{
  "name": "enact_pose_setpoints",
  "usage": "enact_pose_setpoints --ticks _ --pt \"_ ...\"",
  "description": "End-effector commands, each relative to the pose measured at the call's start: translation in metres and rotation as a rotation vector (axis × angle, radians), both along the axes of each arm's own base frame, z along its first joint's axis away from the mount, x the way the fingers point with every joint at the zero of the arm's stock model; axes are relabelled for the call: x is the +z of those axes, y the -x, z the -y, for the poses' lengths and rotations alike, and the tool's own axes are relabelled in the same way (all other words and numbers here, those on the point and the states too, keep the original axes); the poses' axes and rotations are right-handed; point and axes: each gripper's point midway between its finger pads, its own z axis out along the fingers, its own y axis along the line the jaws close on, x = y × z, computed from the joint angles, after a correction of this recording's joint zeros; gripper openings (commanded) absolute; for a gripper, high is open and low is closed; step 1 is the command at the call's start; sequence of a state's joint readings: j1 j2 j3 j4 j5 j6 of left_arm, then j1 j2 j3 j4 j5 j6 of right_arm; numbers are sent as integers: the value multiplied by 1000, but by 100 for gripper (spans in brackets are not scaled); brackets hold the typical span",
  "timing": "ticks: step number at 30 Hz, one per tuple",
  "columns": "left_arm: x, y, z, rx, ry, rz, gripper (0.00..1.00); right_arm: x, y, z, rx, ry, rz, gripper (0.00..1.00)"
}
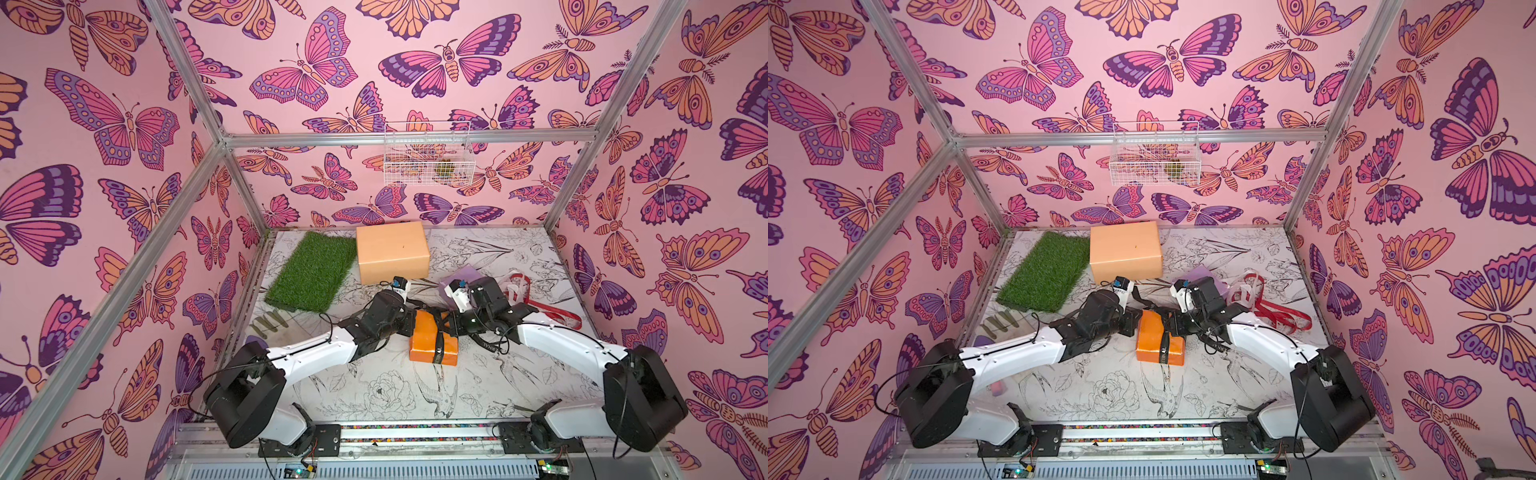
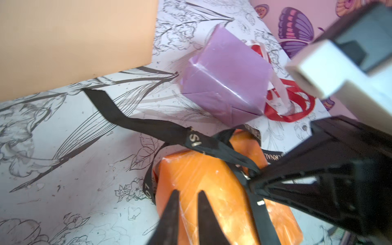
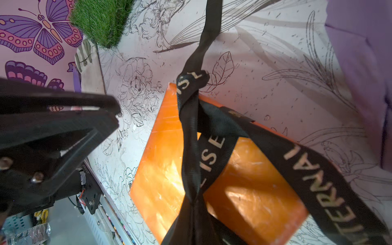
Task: Untie the ribbon bows on the gift boxes
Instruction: Untie the ribbon from the gift box.
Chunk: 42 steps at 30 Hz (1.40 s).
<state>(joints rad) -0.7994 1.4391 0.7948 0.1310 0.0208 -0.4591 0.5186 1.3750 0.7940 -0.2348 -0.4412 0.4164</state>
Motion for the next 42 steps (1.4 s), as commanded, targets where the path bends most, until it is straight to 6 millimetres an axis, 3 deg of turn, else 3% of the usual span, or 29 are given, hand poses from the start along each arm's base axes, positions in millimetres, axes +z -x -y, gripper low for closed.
enact_pose_setpoints --ticks 1,4,9,10,12,14,16,19,24,31,39,42 --pt "-7 17 19 -100 44 -89 0 3 0 5 -27 -10 10 0" --pt "-21 27 41 -168 66 -168 0 -2 3 9 -40 -2 3 0" --pt "-47 37 57 -195 41 -227 0 -10 7 14 -51 19 -11 21" --pt "-51 36 57 -190 32 -231 0 -10 7 15 -54 19 -11 21" --pt "-61 34 53 -168 7 -235 0 -9 7 16 -58 15 -8 17" --pt "-72 32 47 -133 -26 -256 0 -6 8 18 -65 9 -2 2" --pt "-80 31 41 -111 -68 -273 0 -4 10 22 -75 10 7 0" --pt "-87 30 31 -73 -122 -285 0 -5 17 36 -122 29 15 0" --pt "-91 25 24 -44 -162 -284 0 -17 34 80 -304 111 10 0" --pt "-97 25 26 -46 -171 -300 0 -55 65 152 -664 217 -27 0" --pt "-94 26 27 -51 -161 -299 0 -68 60 179 -800 213 -66 0" --pt "-93 27 29 -56 -155 -303 0 -68 50 177 -778 202 -100 17"
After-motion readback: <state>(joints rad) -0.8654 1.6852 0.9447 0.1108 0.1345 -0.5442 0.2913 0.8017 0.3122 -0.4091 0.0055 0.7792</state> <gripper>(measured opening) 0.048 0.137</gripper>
